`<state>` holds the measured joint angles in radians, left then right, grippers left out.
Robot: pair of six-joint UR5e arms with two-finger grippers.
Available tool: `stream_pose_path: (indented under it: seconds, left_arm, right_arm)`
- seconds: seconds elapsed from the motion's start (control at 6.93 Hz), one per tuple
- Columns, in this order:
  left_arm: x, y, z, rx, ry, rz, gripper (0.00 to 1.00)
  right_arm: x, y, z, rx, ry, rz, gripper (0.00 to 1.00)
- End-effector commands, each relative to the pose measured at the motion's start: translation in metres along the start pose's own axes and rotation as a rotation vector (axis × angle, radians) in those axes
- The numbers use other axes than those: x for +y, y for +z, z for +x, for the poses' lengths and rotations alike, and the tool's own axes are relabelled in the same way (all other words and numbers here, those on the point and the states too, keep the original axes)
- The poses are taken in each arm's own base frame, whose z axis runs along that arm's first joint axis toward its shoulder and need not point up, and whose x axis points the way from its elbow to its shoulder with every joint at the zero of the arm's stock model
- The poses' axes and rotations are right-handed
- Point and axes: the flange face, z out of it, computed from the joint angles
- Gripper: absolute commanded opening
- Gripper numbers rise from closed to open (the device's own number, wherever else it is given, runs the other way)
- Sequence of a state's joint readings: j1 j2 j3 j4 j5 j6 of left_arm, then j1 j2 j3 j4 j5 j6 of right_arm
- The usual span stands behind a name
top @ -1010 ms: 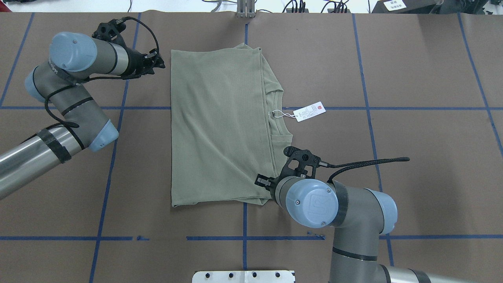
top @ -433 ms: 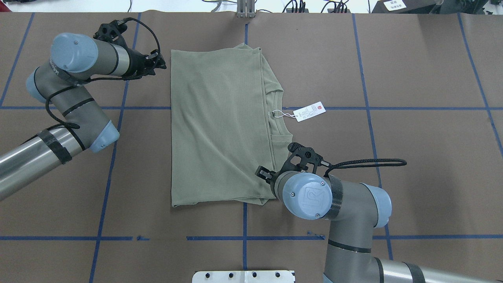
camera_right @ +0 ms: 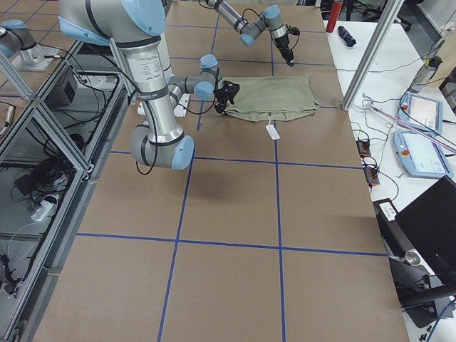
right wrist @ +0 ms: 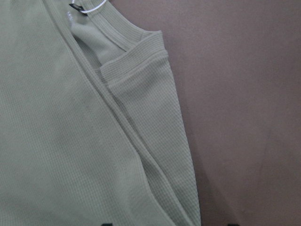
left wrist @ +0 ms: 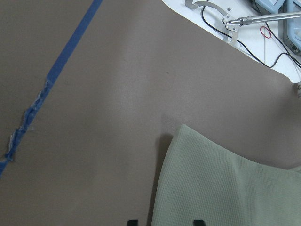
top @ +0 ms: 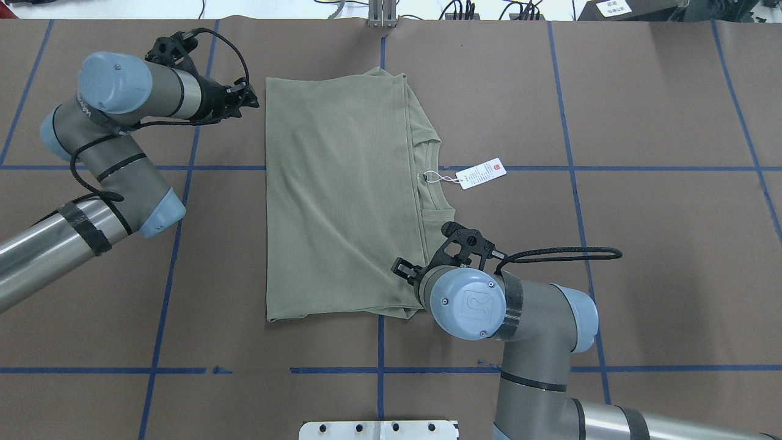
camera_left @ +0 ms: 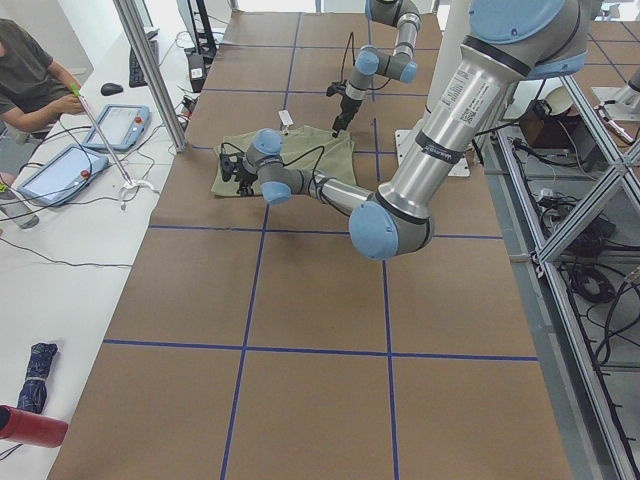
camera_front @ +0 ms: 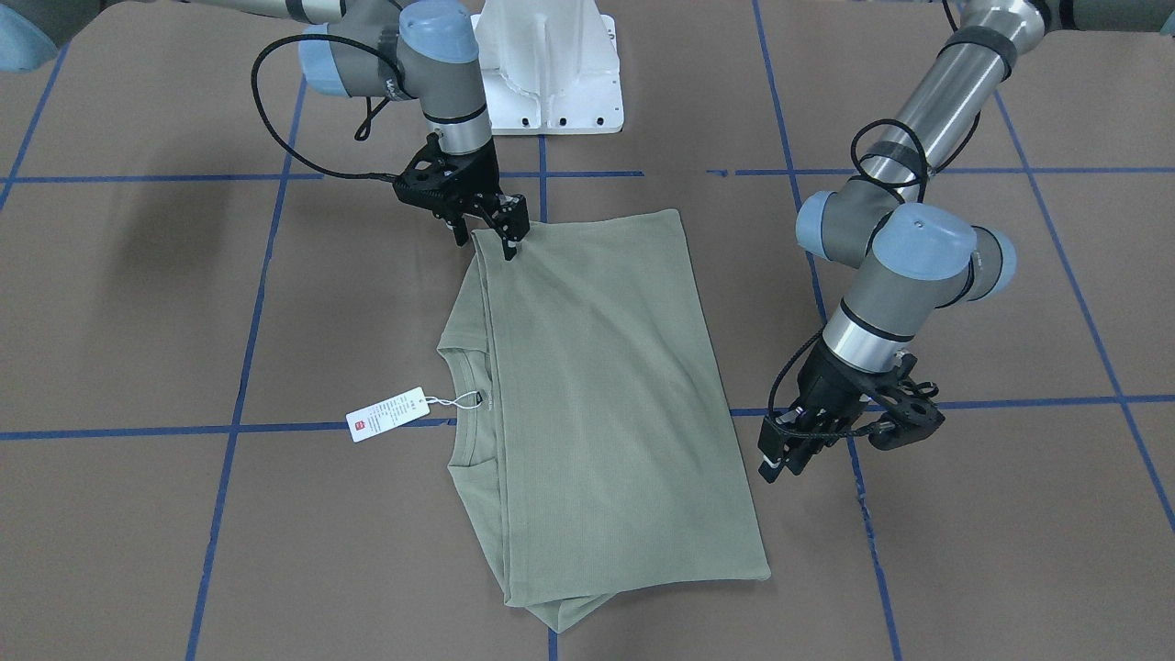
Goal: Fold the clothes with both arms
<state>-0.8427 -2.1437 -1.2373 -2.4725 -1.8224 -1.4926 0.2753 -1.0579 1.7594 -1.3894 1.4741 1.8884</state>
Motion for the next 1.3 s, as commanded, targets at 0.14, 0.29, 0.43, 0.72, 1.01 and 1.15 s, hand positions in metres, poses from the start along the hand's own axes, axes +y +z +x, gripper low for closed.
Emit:
stream_pose_path:
  seconds: [0.14, 0.29, 0.43, 0.72, 1.01, 1.15]
  left_arm:
    - [0.001, -0.0017, -0.0001, 0.003, 0.001, -0.002, 0.5]
    - [0.0011, -0.0019, -0.0007, 0.002, 0.001, -0.002, 0.5]
    - [0.001, -0.0019, -0.0008, 0.002, 0.001, 0.0, 0.5]
    - [0.001, -0.0019, -0.0008, 0.002, 0.001, 0.0, 0.5]
    - [0.001, -0.0026, 0.001, 0.005, 0.001, 0.0, 0.5]
    - [0.0014, -0.0039, 0.0017, 0.008, 0.002, -0.001, 0.5]
  right_arm:
    - [0.001, 0.0093, -0.0016, 0.015, -0.004, 0.005, 0.8]
    - [0.0011, 0.0101, -0.0013, 0.017, -0.004, 0.005, 0.73]
    - [0.0025, 0.0101, -0.0008, 0.022, -0.003, -0.01, 0.67]
    - [0.0047, 0.0124, 0.0034, 0.03, -0.005, -0.012, 0.39]
    - [0.008, 0.0109, 0.0037, 0.032, -0.009, -0.019, 0.0]
    - [0.0097, 0.0073, 0.0026, 0.027, -0.009, -0.028, 0.0]
